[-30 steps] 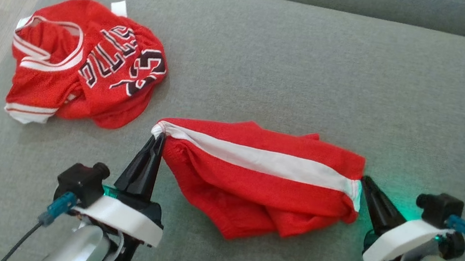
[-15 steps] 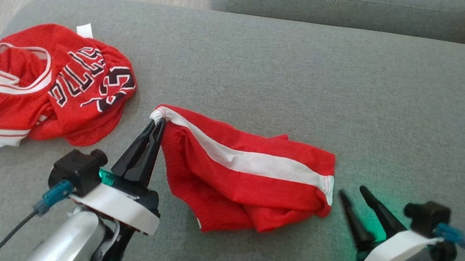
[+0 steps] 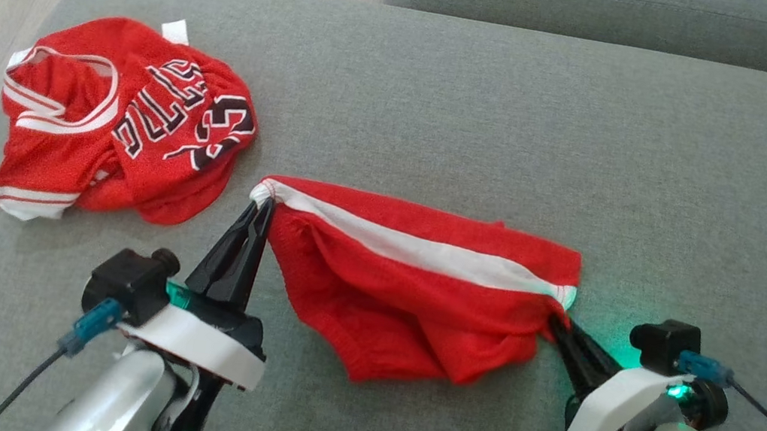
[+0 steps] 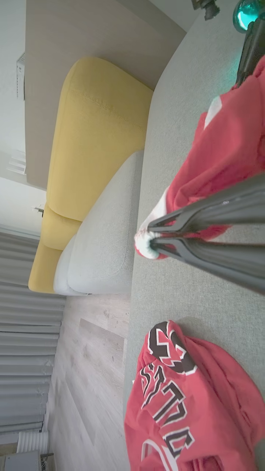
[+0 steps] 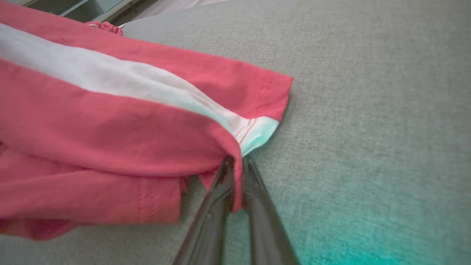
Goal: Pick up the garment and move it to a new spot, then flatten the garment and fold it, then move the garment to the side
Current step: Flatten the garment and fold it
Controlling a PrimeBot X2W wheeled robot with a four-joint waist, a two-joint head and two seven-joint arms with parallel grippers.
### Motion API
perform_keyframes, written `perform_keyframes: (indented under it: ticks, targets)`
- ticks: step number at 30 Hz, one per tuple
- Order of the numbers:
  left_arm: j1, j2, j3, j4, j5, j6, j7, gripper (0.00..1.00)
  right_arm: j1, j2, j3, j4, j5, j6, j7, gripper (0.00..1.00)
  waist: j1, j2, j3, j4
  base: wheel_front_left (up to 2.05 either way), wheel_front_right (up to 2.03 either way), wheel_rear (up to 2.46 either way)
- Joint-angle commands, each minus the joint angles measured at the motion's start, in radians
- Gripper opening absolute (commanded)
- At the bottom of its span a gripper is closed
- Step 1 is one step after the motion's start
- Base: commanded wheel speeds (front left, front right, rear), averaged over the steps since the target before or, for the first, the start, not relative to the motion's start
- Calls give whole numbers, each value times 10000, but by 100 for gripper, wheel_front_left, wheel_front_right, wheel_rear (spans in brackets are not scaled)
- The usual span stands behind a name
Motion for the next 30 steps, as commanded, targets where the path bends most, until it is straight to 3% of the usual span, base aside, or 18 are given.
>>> perform_keyframes:
  ticks: [1, 6, 13, 22, 30]
  targets:
    - [-498, 132, 437, -234, -11, 14, -59, 0, -111, -62, 131, -57, 83, 67, -105, 0, 0, 0, -9, 27, 0, 0, 0]
    - [-560, 201, 469, -268, 67, -5, -85, 0, -296, -579, -36, -264, -80, 67, -143, 0, 0, 0, -124, -17, 0, 0, 0]
    - [-1712, 512, 208, -734, 536, -291, -1, 0, -582, -1940, -1871, -1818, -993, 67, -148, 0, 0, 0, -168, -597, 0, 0, 0]
    - [-5567, 619, -567, -437, 1136, -654, 291, 0, -2727, -3350, -3316, -2980, -2136, 67, -149, 0, 0, 0, 506, -1668, 0, 0, 0]
    - [-9928, -112, -646, 980, 2034, -686, -135, 0, -5523, -4022, -4962, -3331, -3659, 67, -150, 0, 0, 0, 1777, -2515, 0, 0, 0]
